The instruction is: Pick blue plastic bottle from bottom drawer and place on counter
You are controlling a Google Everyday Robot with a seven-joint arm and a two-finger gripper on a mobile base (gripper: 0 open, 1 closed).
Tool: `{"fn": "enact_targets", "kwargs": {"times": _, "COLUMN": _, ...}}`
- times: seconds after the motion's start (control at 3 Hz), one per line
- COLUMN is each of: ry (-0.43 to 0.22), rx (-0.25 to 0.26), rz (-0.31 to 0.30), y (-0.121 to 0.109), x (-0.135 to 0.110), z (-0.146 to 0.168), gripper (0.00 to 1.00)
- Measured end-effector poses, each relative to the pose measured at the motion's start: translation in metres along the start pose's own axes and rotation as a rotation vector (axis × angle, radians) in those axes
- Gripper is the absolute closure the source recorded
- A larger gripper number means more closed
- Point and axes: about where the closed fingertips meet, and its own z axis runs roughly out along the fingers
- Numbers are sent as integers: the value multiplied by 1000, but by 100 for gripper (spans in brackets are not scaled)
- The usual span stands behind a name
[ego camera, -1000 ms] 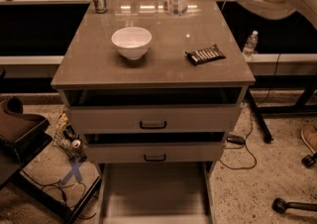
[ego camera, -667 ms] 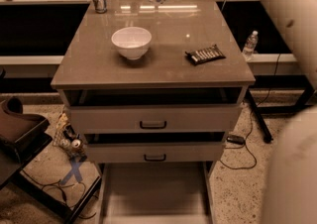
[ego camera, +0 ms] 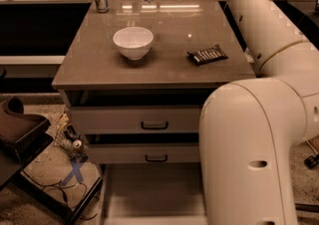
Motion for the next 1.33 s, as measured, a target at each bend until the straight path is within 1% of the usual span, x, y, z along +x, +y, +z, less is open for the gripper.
{"fn": "enact_targets", "kwargs": {"times": 0.33, "ry": -8, "rx": 1, "rz": -4, "y": 0, "x": -5, "z": -1, "gripper": 100}}
{"fn": "enact_targets", "kwargs": {"times": 0.67, "ry": 1, "rx": 38, "rz": 2, "y": -7, "x": 0, "z": 3, "gripper": 100}}
{"fn": "enact_targets", "kwargs": {"times": 1.0, "ry": 5, "rx": 132, "rz": -7, "y": -32, "x": 7, "z": 23, "gripper": 100}}
{"fn": "enact_targets", "kwargs": {"times": 1.33, "ry": 25, "rx": 218, "rz": -11, "y": -63, "x": 17, "z": 35, "gripper": 100}}
